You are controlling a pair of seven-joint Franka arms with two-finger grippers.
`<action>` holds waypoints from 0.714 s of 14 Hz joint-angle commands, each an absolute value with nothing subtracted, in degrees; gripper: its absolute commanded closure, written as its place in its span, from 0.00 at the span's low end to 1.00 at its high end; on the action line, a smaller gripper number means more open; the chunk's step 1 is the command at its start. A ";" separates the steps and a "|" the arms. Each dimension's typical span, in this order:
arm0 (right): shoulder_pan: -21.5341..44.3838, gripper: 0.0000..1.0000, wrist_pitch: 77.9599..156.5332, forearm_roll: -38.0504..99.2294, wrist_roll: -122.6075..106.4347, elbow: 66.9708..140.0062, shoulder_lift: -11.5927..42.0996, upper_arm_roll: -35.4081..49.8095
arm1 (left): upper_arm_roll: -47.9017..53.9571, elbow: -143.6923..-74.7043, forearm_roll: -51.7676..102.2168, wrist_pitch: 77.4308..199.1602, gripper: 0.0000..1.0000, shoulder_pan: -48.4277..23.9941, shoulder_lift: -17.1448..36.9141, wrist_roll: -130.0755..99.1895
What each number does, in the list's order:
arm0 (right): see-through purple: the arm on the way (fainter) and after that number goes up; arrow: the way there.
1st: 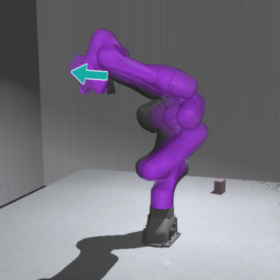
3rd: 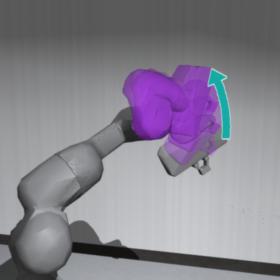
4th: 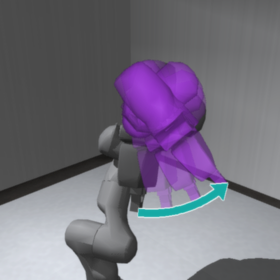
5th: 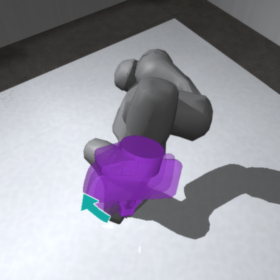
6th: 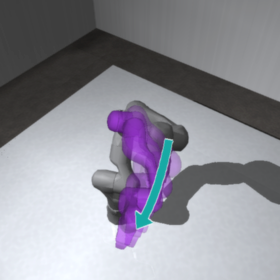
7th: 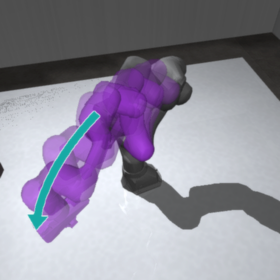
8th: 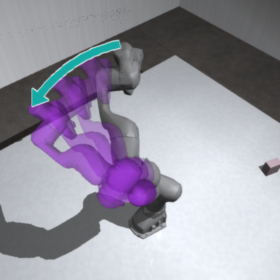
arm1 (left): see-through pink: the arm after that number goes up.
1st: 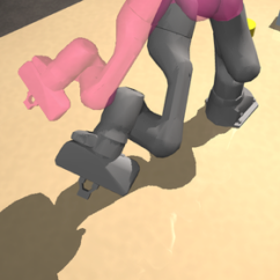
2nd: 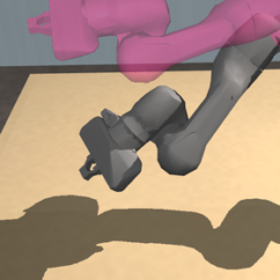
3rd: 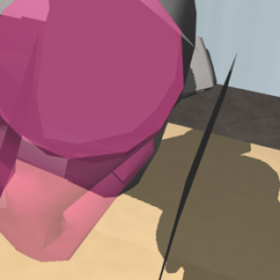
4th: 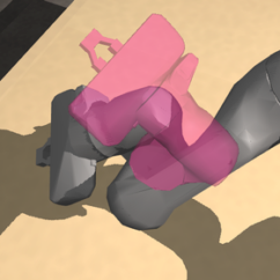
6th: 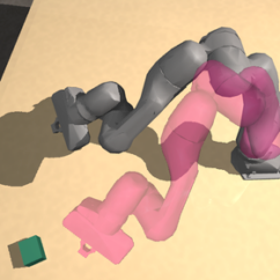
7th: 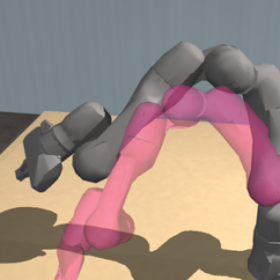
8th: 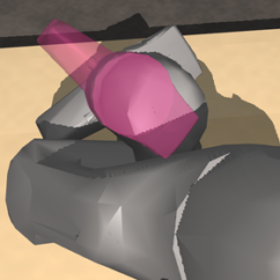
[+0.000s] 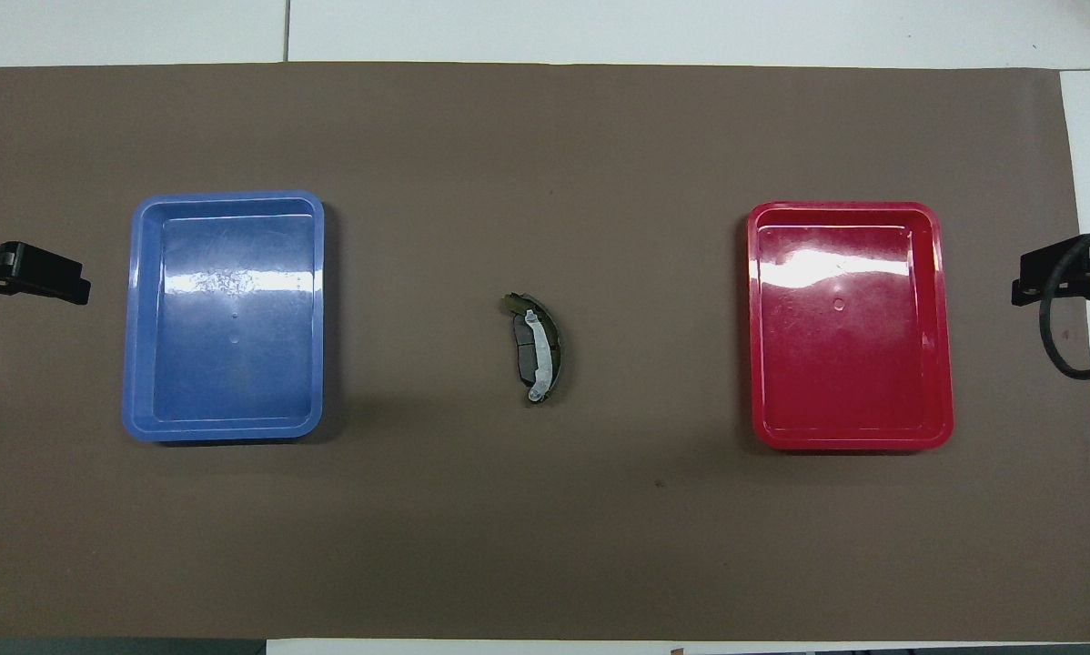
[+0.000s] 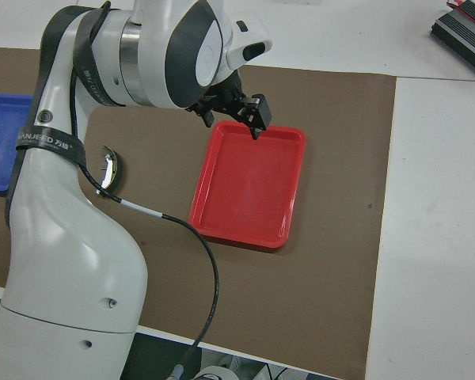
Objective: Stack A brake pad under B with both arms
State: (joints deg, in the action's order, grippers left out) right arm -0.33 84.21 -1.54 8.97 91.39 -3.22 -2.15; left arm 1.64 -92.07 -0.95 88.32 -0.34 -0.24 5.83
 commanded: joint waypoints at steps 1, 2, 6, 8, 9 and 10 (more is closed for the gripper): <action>-0.53 0.01 81.82 0.27 9.49 87.80 -1.32 -1.93 | 1.85 -94.13 -1.85 89.30 0.00 0.09 -1.93 5.98; -0.44 0.01 82.35 -0.17 9.49 87.80 -1.06 -1.67 | 1.85 -94.13 -1.85 89.30 0.00 0.09 -1.93 5.98; 2.27 0.01 83.14 -1.41 10.36 88.94 -1.67 -1.14 | 1.85 -94.13 -1.85 89.21 0.00 0.09 -1.93 5.98; 2.90 0.01 83.93 -1.49 10.46 89.56 -1.84 -1.23 | 1.85 -94.13 -1.85 89.30 0.00 0.09 -1.93 5.98; 2.81 0.01 83.76 -1.49 10.20 89.65 -1.93 -1.23 | 1.85 -94.13 -1.85 89.30 0.00 0.09 -1.93 5.98; 2.64 0.01 83.76 -1.49 10.02 89.74 -1.93 -1.23 | 1.85 -94.13 -1.85 89.30 0.00 0.09 -1.93 5.98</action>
